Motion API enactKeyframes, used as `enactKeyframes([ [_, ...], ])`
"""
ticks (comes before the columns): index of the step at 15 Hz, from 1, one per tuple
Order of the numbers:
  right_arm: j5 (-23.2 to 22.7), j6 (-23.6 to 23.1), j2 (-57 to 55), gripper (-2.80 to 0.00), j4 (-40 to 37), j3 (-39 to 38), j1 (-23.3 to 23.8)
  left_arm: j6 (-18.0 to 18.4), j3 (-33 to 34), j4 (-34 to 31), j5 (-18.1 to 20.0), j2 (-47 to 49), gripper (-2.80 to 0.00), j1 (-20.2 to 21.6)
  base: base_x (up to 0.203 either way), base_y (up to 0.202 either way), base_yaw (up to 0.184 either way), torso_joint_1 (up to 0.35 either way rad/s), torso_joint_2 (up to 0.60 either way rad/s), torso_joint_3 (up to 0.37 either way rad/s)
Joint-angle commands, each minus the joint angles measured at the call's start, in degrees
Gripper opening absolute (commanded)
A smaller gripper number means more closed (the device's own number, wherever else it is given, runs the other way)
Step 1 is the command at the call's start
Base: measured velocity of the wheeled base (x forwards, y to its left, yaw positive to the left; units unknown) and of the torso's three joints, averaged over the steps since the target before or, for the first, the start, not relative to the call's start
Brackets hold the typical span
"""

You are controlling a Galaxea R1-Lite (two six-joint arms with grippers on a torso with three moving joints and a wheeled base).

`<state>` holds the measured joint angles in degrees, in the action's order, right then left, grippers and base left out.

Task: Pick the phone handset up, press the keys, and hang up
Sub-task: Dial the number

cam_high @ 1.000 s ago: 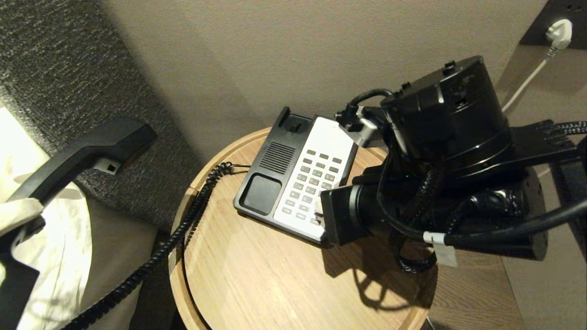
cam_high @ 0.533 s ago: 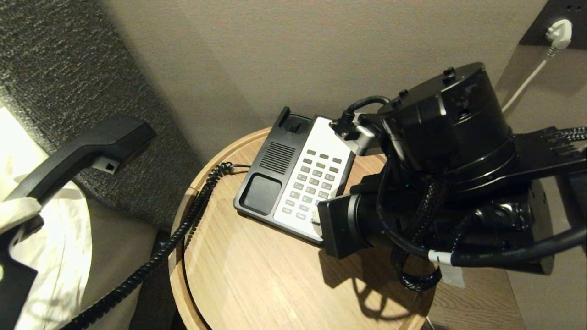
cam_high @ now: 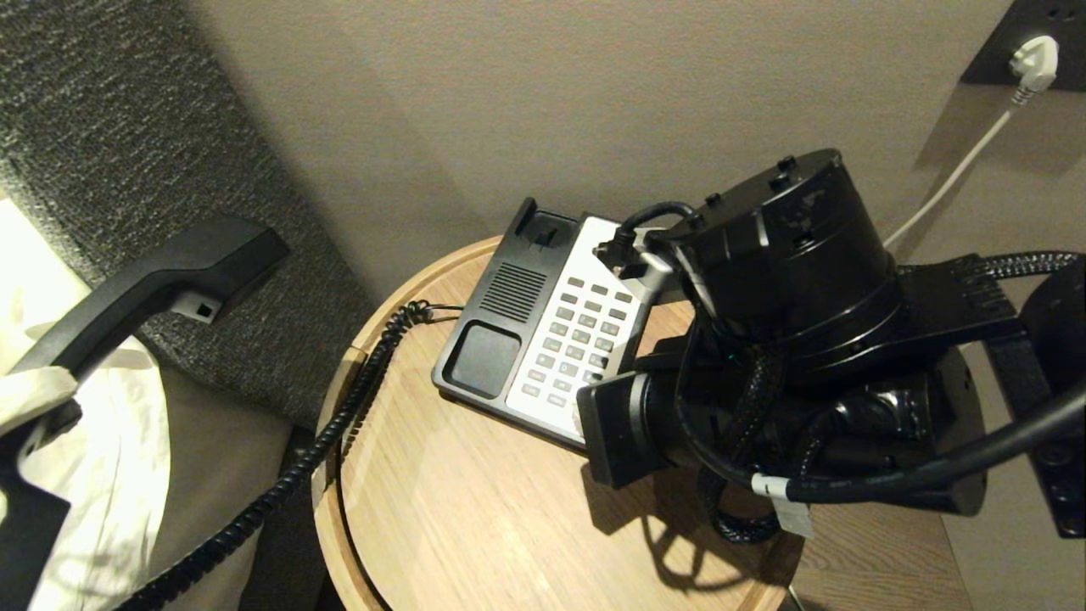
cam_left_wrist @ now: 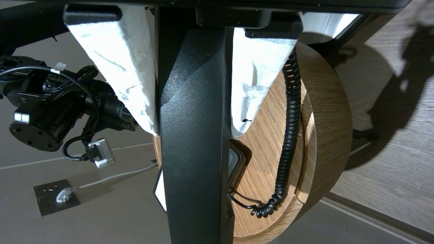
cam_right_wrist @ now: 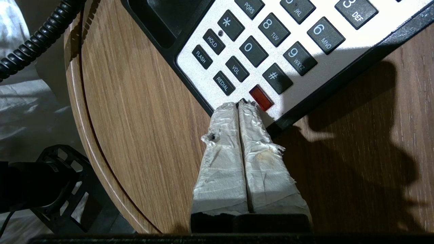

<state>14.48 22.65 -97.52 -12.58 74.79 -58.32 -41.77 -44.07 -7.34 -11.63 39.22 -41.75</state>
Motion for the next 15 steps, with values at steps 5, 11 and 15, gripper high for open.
enactKeyframes([
  [5,0.3,-0.1,-0.7,-2.80,0.4,-0.2,0.0,-0.2,0.0,0.0,-0.1,0.0,-2.80,0.0,0.000,0.000,0.000,0.000,0.00,0.000],
  [11,0.5,-0.2,-1.1,-2.80,0.6,-0.2,0.7,-0.2,0.1,0.0,-0.1,-0.2,-2.80,0.0,0.000,0.000,0.000,0.000,0.00,0.000],
  [15,0.5,-0.4,-1.4,-2.80,0.6,-0.2,1.9,-0.2,0.1,0.0,-0.1,-0.2,-2.80,0.0,0.000,0.000,0.000,0.000,0.00,0.000],
])
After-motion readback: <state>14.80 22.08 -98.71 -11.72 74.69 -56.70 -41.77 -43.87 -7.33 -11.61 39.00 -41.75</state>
